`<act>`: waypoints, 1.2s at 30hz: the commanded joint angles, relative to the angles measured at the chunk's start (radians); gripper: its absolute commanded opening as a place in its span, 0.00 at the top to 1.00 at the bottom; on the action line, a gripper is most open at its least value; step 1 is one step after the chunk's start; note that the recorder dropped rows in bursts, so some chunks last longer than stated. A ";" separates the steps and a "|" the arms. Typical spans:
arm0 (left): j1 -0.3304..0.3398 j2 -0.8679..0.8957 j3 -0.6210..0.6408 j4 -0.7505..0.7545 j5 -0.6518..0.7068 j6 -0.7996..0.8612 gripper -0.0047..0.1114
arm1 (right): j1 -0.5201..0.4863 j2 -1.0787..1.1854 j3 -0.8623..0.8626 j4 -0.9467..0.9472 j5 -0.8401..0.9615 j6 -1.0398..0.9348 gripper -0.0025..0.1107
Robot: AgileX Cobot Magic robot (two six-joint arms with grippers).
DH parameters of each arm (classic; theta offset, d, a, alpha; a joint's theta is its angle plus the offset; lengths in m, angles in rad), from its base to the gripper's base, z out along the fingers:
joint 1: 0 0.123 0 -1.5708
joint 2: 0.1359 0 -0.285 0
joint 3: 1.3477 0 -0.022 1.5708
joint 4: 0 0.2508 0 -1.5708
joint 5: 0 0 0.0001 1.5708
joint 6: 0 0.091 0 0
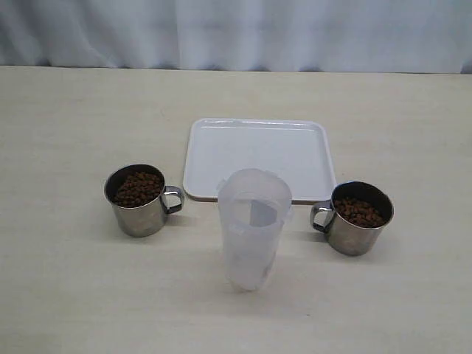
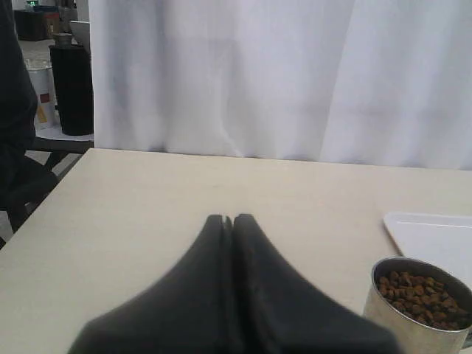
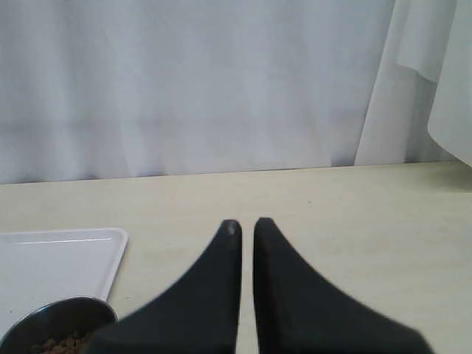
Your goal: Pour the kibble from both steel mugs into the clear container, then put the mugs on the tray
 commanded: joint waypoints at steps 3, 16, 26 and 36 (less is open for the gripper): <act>0.001 -0.003 0.003 -0.002 -0.016 -0.008 0.96 | -0.007 -0.004 0.002 0.005 0.003 -0.008 0.94; 0.001 -0.003 0.003 -0.002 -0.016 -0.008 0.96 | -0.007 -0.004 0.002 0.005 0.003 -0.008 0.94; 0.001 -0.003 0.003 -0.002 -0.016 -0.008 0.96 | -0.007 -0.004 0.002 -0.011 -0.030 -0.008 0.94; 0.001 -0.003 0.003 -0.002 -0.016 -0.008 0.96 | -0.007 -0.004 0.002 0.064 -0.212 0.012 0.94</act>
